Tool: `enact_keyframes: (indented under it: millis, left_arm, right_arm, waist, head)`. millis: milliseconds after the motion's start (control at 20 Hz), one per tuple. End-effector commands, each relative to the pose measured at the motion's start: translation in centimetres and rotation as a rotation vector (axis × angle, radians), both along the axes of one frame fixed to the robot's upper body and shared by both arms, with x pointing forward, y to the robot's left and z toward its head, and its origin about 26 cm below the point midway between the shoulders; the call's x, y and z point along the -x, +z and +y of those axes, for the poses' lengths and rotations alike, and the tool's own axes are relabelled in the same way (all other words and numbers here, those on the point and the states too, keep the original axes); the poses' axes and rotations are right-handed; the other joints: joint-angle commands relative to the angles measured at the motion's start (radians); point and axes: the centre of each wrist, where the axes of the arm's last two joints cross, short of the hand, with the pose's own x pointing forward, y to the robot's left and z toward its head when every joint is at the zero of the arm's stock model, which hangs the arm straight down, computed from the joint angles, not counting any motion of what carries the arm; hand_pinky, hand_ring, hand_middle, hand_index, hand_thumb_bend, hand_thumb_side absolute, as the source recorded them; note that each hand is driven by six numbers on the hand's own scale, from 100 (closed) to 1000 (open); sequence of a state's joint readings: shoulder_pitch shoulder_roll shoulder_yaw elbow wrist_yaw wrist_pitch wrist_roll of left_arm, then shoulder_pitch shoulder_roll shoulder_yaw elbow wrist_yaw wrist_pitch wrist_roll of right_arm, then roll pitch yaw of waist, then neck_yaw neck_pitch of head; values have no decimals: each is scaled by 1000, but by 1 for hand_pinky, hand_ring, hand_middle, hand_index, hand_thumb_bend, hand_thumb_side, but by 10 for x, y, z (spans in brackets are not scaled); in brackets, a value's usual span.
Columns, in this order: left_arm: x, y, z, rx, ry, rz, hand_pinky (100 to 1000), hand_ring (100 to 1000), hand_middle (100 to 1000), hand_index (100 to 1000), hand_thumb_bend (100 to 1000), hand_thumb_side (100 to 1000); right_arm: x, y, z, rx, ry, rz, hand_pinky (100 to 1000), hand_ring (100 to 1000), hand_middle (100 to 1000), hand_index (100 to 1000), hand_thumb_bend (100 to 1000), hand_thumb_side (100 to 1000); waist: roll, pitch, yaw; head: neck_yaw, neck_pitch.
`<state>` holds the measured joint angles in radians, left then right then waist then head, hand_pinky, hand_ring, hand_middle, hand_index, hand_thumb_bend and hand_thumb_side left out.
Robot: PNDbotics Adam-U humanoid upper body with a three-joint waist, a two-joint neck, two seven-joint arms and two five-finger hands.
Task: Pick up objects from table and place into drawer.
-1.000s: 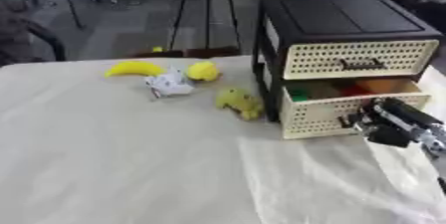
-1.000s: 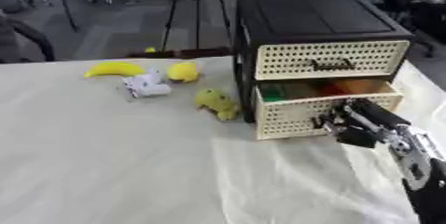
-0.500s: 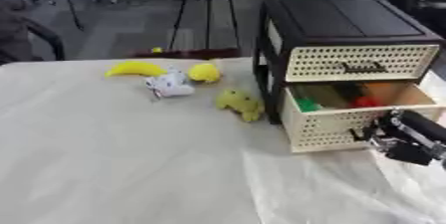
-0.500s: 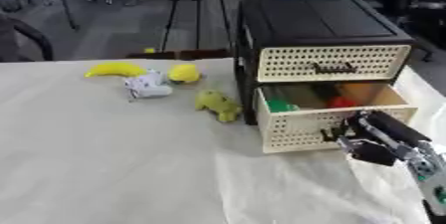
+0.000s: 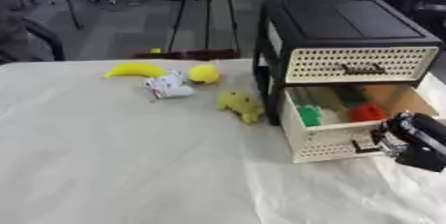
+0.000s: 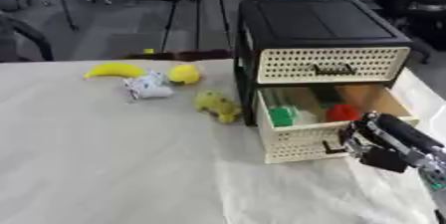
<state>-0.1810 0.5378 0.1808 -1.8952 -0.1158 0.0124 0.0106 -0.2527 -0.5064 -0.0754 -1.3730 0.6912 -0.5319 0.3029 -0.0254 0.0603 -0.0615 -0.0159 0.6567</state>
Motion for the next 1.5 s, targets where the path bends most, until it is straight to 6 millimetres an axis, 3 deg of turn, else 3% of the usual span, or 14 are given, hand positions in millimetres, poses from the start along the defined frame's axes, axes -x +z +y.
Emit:
enact_keyframes:
  millis: [50, 250, 450, 600, 1050, 1350, 1500]
  left_arm:
    - [2, 11, 4, -40, 6, -20, 647, 481, 567, 720, 480, 855]
    - [1, 10, 3, -42, 2, -17, 647, 481, 567, 720, 479, 857]
    - [-1, 12, 2, -65, -17, -10, 647, 482, 567, 720, 478, 857]
    - [-8, 19, -2, -107, -50, -11, 648, 484, 570, 722, 478, 854]
    - [-52, 51, -4, -365, -103, 80, 655, 506, 603, 750, 480, 848]
    - [-86, 70, -3, -521, -68, 186, 675, 577, 669, 782, 517, 786]
    - [-97, 82, 8, -555, -3, 237, 679, 600, 691, 786, 520, 741]
  right_arm:
    - [4, 18, -11, 25, -10, -33, 100, 100, 107, 544, 100, 937]
    - [9, 16, -11, 3, -25, -38, 100, 100, 148, 597, 100, 918]
    - [12, 23, -12, -44, -59, -116, 100, 100, 255, 649, 100, 864]
    - [14, 29, -12, -89, -84, -179, 100, 168, 304, 659, 100, 843]
    - [9, 53, 0, -215, -81, -342, 100, 235, 346, 662, 100, 793]
    - [3, 67, 11, -248, -34, -389, 100, 239, 348, 666, 100, 784]
    - [-1, 74, 16, -261, -8, -409, 100, 239, 349, 667, 100, 784]
  waist:
    - [0, -7, -3]
    - [0, -8, -10]
    - [5, -10, -19]
    - [7, -9, -28]
    - [5, 3, -97]
    - [11, 32, -160]
    - [14, 51, -195]
  head:
    - [4, -9]
    - [6, -10]
    - [11, -11]
    - [17, -11]
    - [46, -21]
    - [67, -45]
    - [77, -65]
